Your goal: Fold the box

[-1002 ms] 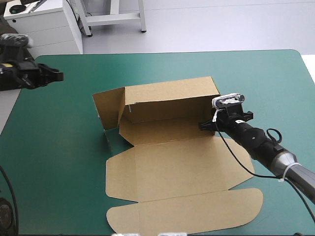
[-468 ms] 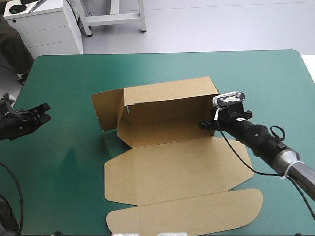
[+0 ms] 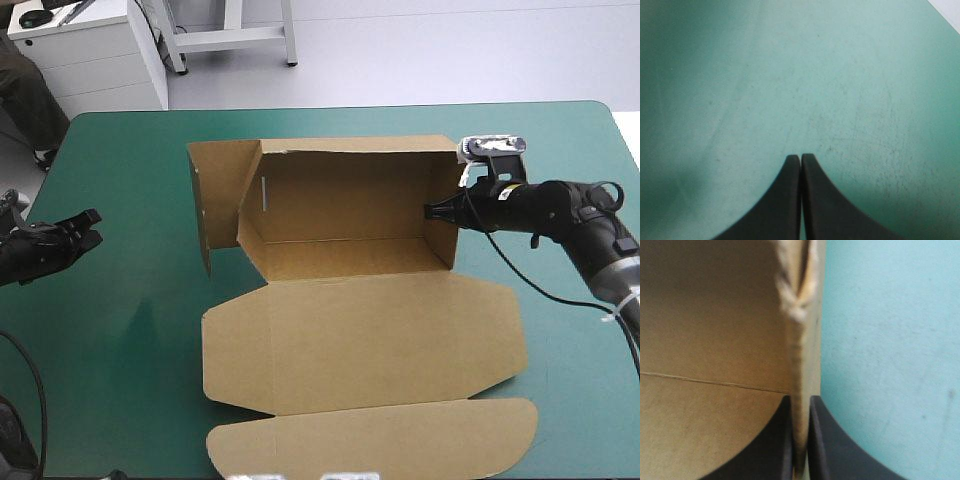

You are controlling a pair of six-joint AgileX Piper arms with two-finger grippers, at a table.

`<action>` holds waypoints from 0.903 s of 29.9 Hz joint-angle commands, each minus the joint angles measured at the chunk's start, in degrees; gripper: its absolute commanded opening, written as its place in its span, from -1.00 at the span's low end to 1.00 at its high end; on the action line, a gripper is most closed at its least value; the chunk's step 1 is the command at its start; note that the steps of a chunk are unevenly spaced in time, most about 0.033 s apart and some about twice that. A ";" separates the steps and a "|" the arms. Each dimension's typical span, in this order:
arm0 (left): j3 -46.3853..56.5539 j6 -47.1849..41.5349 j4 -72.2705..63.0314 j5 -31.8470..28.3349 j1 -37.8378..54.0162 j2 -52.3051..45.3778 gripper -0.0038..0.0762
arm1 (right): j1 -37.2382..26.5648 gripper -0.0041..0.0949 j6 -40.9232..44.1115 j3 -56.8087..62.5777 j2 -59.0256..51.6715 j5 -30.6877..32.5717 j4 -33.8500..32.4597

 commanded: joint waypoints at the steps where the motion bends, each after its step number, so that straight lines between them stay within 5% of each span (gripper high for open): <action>1: -1.49 0.13 -3.04 -0.85 0.02 -1.93 -0.93 | -0.28 -0.91 7.88 -8.83 -1.76 8.37 -4.93; 12: -1.49 0.03 -3.30 -0.24 -0.10 -1.93 -0.93 | -0.28 -0.91 10.28 -12.93 4.79 30.53 -4.70; 27: -1.49 -0.08 -2.98 -0.26 -0.60 -1.93 -0.93 | -0.28 -0.91 8.59 -12.93 16.83 23.86 -5.10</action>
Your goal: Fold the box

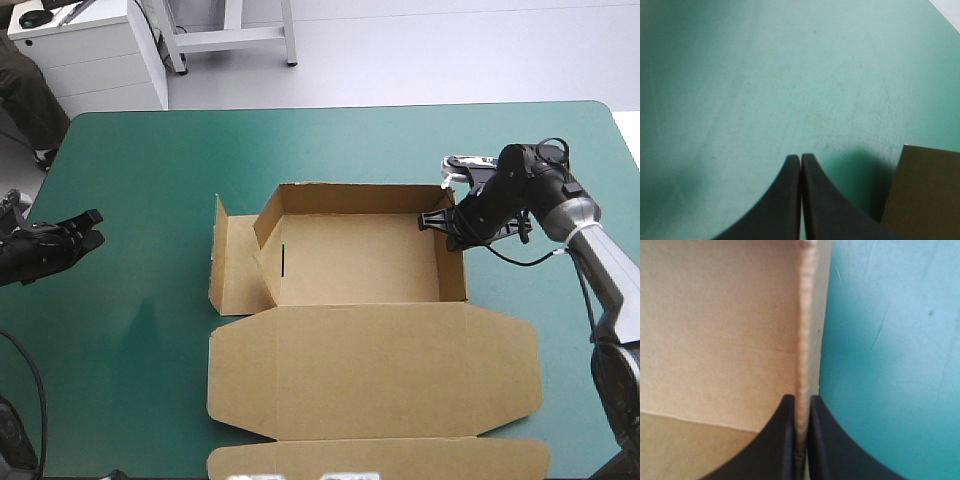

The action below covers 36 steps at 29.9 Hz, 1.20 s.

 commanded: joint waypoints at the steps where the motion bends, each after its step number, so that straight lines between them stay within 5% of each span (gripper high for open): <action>1: -1.55 -0.08 -2.82 -0.73 -0.29 -1.93 -0.93 | -0.15 -0.90 -1.40 -0.74 -0.19 -0.79 1.35; 6: -1.55 -0.08 -2.82 -1.09 -0.29 -1.93 -0.93 | -0.15 -0.78 -3.75 -1.07 -0.10 -3.40 2.76; 9: -1.55 -0.08 -2.82 -1.32 -0.29 -1.93 -0.93 | -0.15 -0.52 -3.76 -1.07 -0.10 -3.40 3.55; 15: -1.55 -0.08 -2.82 -1.43 -0.29 -1.93 -0.93 | -0.15 0.41 -4.12 -1.86 -0.10 -2.92 3.25; 18: -1.55 -0.08 -2.82 -1.43 -0.29 -1.93 -0.93 | -0.15 0.69 -4.17 -5.02 -0.10 0.28 2.68; 22: -1.55 -0.08 -2.82 -1.43 -0.29 -1.93 -0.93 | -0.15 0.73 -3.11 -12.32 -0.10 6.51 1.51; 36: -1.55 -0.08 -2.82 -1.43 -0.29 -1.93 -0.93 | 2.25 0.72 4.32 -7.14 -12.18 6.51 -7.36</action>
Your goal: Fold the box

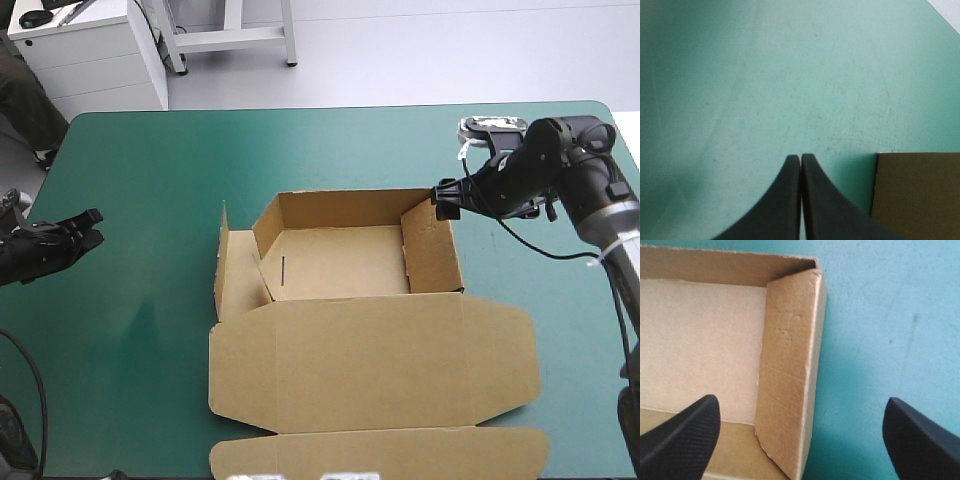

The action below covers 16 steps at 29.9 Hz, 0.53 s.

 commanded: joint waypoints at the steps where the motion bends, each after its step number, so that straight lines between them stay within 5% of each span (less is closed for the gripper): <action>1: -1.55 -0.08 -2.93 -0.59 -0.17 -1.93 -0.93 | 2.07 0.72 2.14 2.57 -4.79 0.93 -4.11; 16: -1.55 -0.08 -3.19 0.04 -0.17 -1.93 -0.93 | 6.12 0.72 5.90 4.31 3.14 -3.39 -5.47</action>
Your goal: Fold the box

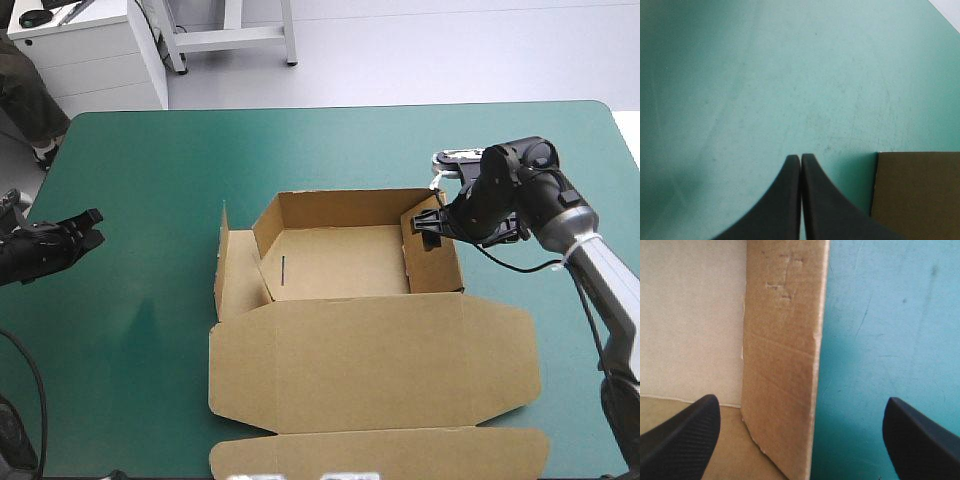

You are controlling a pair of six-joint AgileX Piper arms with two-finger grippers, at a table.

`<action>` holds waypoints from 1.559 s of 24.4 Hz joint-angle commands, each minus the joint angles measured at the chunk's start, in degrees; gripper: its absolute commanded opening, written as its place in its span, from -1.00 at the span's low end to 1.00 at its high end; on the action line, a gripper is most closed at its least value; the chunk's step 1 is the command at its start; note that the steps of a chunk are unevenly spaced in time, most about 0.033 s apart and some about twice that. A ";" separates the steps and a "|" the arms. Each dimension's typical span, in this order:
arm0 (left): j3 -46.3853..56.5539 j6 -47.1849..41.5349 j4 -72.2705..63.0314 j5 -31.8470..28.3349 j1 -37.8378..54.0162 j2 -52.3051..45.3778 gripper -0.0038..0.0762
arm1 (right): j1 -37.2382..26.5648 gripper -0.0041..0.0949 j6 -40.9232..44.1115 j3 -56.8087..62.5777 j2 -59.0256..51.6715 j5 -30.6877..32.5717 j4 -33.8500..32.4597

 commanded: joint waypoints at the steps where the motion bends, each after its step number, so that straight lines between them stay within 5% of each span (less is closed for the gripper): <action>1: -1.55 -0.08 -3.39 -0.19 -0.17 -1.93 -0.93 | 0.08 0.72 -0.02 -1.24 0.89 -2.68 0.15; 15: -1.55 -0.08 -3.29 0.38 -0.17 -1.93 -0.93 | 0.08 0.60 -0.02 -0.57 8.00 -6.32 0.76; 17: -1.55 -0.08 -3.21 0.47 -0.17 -1.93 -0.93 | 0.08 0.24 -0.02 -0.57 8.53 -5.53 0.77; 18: -1.55 1.48 -3.38 0.47 -0.17 -1.93 -0.93 | 0.08 -0.17 -0.02 -0.57 8.79 -5.00 0.77; 19: -1.55 1.36 -3.38 0.60 -0.17 -1.93 -0.93 | 0.08 -0.37 -0.02 -0.57 8.89 -5.03 0.77; 20: -1.55 1.36 -3.38 1.22 -0.17 -1.93 -0.93 | 0.08 -0.89 -0.02 -0.57 8.89 -4.93 0.66; 38: -1.55 8.37 -2.57 1.45 -0.17 -1.80 -0.80 | -0.15 -0.92 -9.34 -17.25 -8.86 -1.75 0.07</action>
